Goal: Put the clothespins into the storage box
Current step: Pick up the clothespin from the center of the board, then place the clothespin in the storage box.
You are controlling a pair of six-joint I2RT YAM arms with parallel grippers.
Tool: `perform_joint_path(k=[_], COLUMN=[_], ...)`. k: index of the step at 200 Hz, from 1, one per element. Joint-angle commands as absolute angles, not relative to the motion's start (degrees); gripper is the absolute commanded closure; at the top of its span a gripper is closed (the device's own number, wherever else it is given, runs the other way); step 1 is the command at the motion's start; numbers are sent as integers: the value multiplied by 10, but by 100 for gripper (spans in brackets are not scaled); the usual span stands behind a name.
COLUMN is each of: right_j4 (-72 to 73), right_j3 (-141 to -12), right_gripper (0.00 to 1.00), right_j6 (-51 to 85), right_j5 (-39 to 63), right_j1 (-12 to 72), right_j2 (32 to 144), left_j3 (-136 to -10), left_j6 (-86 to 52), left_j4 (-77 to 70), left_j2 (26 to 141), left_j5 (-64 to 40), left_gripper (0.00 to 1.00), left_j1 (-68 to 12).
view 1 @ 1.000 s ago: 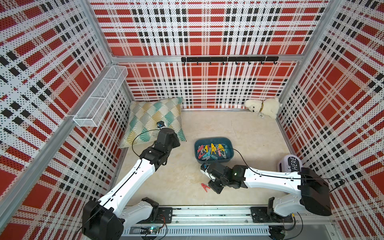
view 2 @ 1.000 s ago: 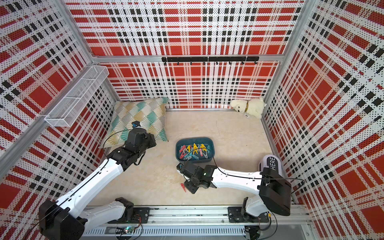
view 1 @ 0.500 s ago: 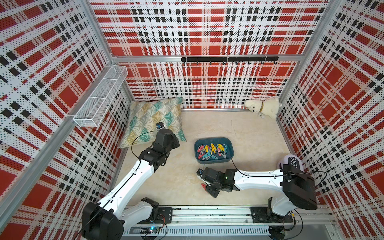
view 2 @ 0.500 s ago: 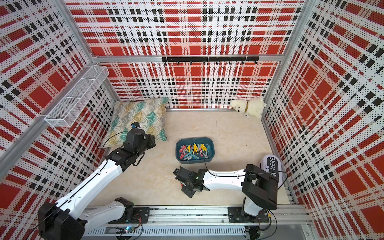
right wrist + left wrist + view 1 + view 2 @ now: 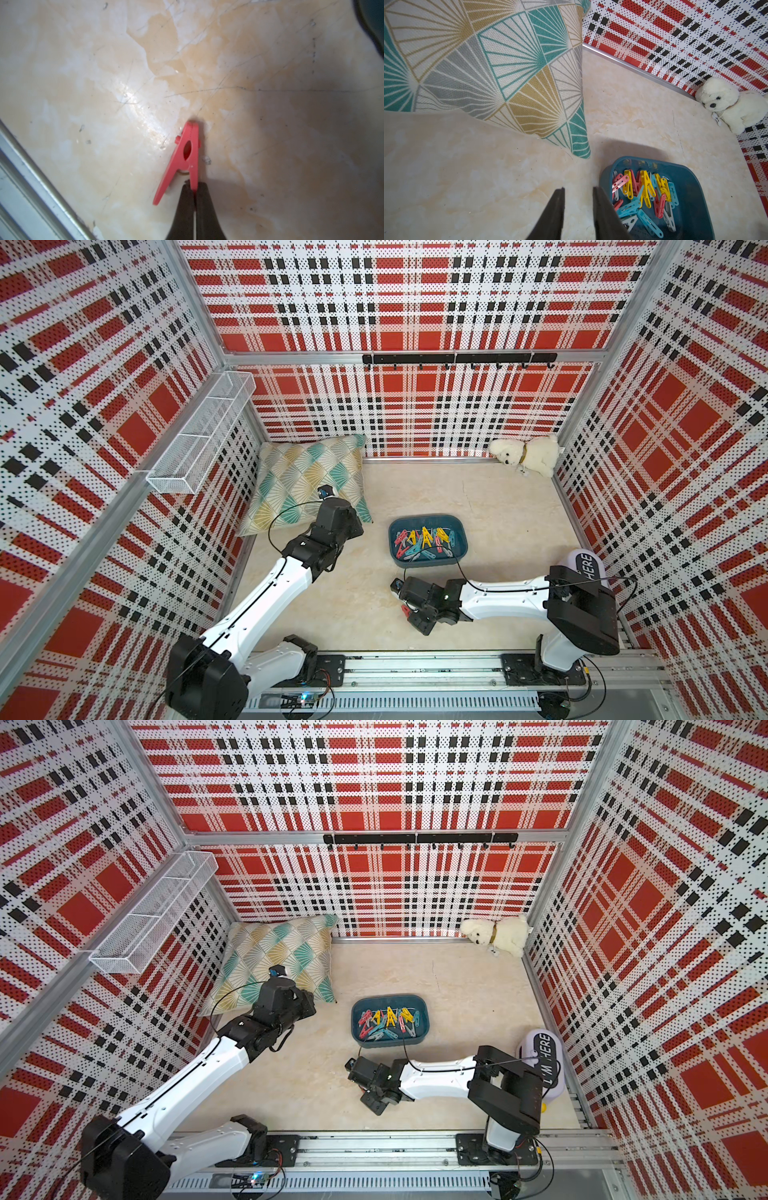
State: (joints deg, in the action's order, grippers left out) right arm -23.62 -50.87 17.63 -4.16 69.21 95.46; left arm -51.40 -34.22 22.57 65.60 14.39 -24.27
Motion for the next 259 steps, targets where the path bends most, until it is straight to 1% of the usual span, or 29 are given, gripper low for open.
perform_joint_path(k=[1, 24, 43, 63, 79, 92, 114, 148, 170, 212, 259], right_j4=[-241, -249, -258, -271, -282, -289, -295, -281, -292, -291, -300], right_j3=[-506, -499, -496, -502, -523, -550, -598, -632, -647, -664, -694], right_gripper=[99, 99, 99, 99, 98, 98, 98, 98, 98, 97, 97], right_j6=[178, 169, 159, 159, 160, 161, 174, 206, 228, 256, 280], right_j5=[-62, -66, -59, -63, -82, -96, -91, -100, -133, -128, -152], right_j1=[694, 685, 660, 601, 553, 518, 457, 384, 369, 354, 334], right_j2=[940, 877, 807, 745, 730, 747, 810, 897, 939, 990, 1038], left_j3=[-538, -538, -540, -541, -541, -543, -555, -571, -573, -565, -545], left_j6=[-334, -333, -332, -331, -330, -330, -330, -334, -337, -332, -331], left_j4=[231, 231, 231, 230, 231, 230, 231, 237, 236, 232, 216], left_j2=[662, 662, 662, 666, 670, 675, 684, 700, 711, 712, 688], left_j5=[157, 164, 166, 166, 166, 165, 180, 230, 241, 240, 237], left_gripper=[70, 70, 70, 70, 70, 70, 70, 70, 70, 70, 70], left_j1=[-247, -248, -248, -247, -248, -252, -268, -330, -350, -359, -365])
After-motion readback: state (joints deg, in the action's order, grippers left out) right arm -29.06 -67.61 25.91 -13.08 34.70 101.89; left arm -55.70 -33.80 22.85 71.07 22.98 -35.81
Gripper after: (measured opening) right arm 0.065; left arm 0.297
